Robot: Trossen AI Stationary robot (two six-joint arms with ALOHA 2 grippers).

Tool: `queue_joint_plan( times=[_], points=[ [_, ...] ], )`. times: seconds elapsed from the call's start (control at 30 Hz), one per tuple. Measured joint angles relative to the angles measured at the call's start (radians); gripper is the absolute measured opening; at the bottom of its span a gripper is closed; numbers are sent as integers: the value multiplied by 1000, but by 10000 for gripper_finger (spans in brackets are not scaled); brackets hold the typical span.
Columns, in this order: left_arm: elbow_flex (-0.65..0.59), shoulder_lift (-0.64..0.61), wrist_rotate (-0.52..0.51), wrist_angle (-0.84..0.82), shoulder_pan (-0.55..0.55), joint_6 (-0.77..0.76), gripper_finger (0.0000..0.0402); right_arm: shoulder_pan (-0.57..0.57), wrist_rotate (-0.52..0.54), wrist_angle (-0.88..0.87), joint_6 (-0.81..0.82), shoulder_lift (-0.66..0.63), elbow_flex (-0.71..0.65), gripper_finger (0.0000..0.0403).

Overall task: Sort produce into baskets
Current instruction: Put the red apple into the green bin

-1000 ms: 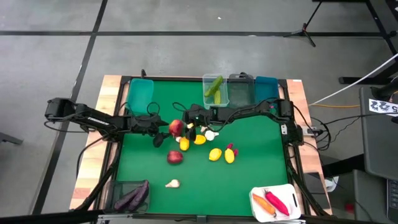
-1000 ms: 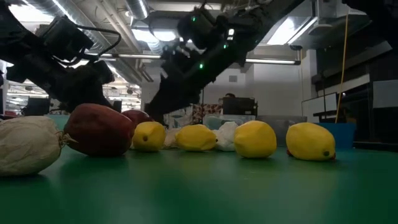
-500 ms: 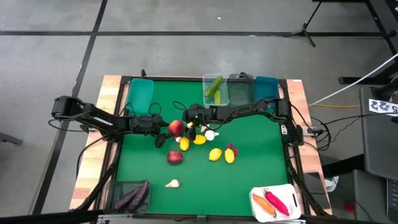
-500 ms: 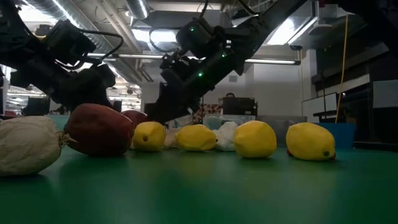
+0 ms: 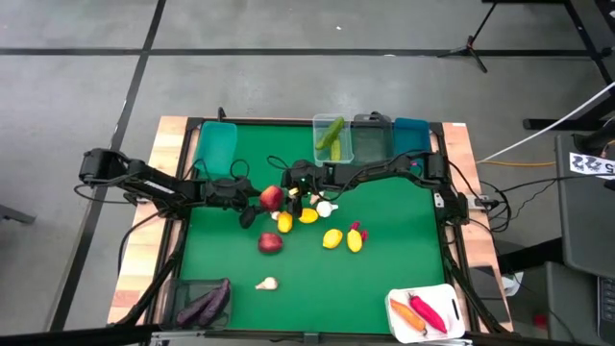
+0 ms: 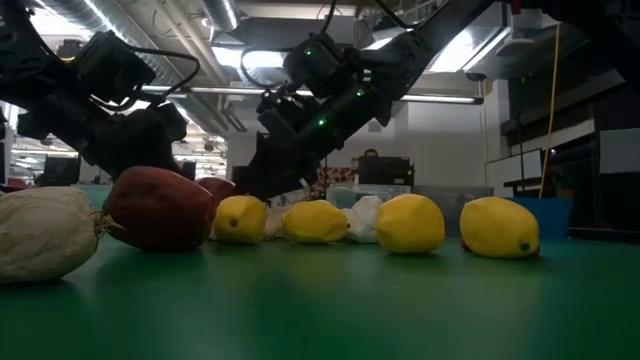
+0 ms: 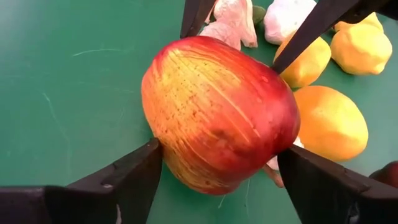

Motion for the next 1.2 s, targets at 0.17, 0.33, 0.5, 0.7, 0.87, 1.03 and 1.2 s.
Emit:
queue_joint_plan(
  times=[0.17, 0.33, 0.5, 0.7, 0.87, 1.03, 1.2],
  points=[
    [0, -1, -5, -7, 1, 2, 251, 0, -10, -2, 4, 2, 0, 278],
    [0, -1, 3, -11, 1, 1, 206, 0, -32, -4, 11, 2, 0, 278],
    [0, -1, 8, -10, 0, -4, 171, 2, -48, -6, 24, 2, 0, 278],
    [0, -5, 9, -14, 0, -15, 160, 2, -48, -8, 23, 2, 0, 278],
    [0, -30, 9, -27, 0, -26, 156, 1, -46, -25, 18, -24, 0, 278],
    [1, -66, 12, -1, 0, -43, 153, 2, -36, -98, -38, -101, -4, 278],
    [12, -107, -3, 42, 0, -45, 151, 2, -3, -158, -71, -211, 0, 278]
  ],
)
